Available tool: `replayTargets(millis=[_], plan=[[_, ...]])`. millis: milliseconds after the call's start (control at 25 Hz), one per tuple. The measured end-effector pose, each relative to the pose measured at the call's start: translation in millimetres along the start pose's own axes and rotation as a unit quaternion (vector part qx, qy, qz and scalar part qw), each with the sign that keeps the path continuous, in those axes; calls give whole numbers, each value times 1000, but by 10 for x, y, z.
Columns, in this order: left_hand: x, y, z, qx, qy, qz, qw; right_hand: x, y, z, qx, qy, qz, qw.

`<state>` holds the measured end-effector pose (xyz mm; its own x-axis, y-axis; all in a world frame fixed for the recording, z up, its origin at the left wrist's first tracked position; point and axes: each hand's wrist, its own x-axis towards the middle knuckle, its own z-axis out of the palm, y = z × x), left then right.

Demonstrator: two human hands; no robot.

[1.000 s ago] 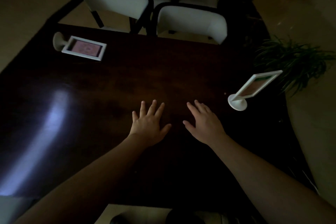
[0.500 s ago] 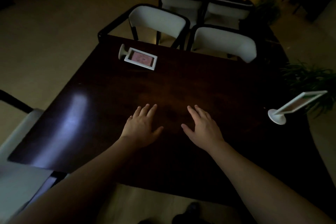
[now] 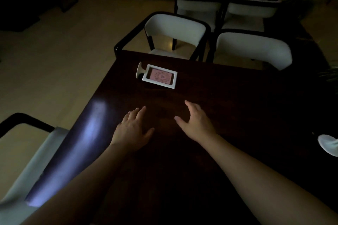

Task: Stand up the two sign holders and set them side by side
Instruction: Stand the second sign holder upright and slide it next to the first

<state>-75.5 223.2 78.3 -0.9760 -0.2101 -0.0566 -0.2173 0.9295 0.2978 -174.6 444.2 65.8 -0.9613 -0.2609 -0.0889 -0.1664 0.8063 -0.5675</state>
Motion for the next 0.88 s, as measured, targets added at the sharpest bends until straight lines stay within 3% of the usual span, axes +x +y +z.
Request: replayTargets(millis=[320, 600, 880], plan=[[965, -536, -125, 33, 29, 8, 999, 1276, -332, 122, -131, -58, -37, 989], [1748, -1085, -159, -22, 43, 38, 998, 2202, -424, 394, -285, -99, -37, 953], [1824, -1394, 12, -35, -19, 31, 999, 2927, -667, 485, -285, -201, -18, 937]])
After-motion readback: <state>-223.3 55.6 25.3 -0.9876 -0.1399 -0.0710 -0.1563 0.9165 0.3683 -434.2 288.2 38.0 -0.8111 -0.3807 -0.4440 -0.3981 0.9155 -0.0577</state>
